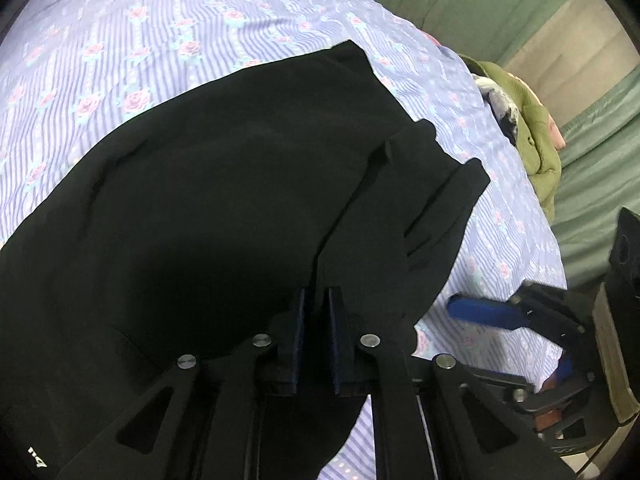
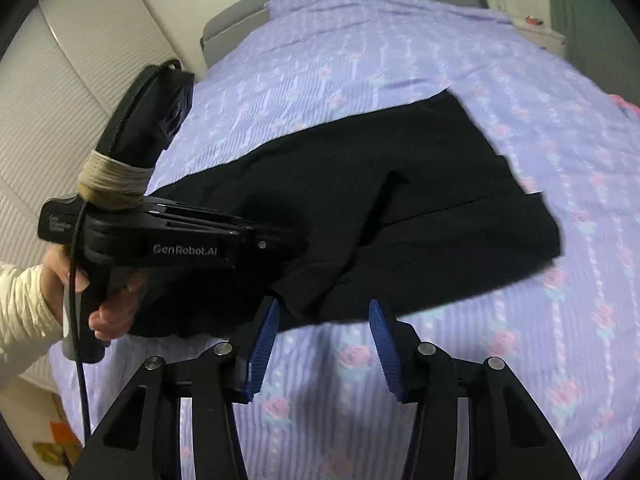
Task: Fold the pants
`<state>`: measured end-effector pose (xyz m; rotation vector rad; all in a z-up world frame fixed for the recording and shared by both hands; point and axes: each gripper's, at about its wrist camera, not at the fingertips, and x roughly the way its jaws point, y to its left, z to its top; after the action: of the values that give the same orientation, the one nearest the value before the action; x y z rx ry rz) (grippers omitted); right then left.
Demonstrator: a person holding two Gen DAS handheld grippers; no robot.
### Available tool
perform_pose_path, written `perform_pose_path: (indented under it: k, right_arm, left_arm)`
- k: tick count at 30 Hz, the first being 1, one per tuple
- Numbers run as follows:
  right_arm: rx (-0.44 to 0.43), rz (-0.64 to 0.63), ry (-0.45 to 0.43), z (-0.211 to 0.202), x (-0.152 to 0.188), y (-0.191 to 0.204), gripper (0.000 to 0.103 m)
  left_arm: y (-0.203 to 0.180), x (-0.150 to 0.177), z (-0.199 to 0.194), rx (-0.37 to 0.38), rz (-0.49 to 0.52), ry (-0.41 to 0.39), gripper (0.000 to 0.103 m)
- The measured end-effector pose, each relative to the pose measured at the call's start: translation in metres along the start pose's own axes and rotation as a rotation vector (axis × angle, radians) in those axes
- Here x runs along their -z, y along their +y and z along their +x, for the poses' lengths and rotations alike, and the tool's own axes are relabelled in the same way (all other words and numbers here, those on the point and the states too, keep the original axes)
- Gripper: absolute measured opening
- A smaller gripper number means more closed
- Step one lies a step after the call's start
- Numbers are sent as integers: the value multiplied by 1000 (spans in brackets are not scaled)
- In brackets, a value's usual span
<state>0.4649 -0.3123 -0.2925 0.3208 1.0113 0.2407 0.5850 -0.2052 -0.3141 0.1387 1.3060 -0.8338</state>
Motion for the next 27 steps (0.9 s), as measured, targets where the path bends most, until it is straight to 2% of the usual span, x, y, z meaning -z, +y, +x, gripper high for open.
perform_pose_path:
  k: [7, 14, 16, 19, 20, 24, 27]
  right_arm:
    - [-32, 22, 44, 27, -9, 5, 42]
    - [-53, -16, 18, 34, -34, 24, 42]
    - [-67, -45, 13, 34, -40, 31, 42]
    - [-73, -98, 23, 33, -43, 36, 42]
    - [-80, -108, 33, 34, -44, 34, 39]
    - [-73, -151, 100, 41, -49, 24, 31]
    - [-55, -208, 140, 39, -39, 25, 30]
  left_arm:
    - [19, 10, -17, -54, -45, -45, 33]
    - [24, 40, -53, -193, -30, -113, 38]
    - [27, 49, -61, -208, -44, -121, 38]
    - [31, 56, -67, -190, -76, -127, 38]
    - [31, 58, -68, -186, -83, -130, 38]
    - [28, 63, -68, -172, -71, -131, 39]
    - [25, 65, -65, -164, -58, -125, 39]
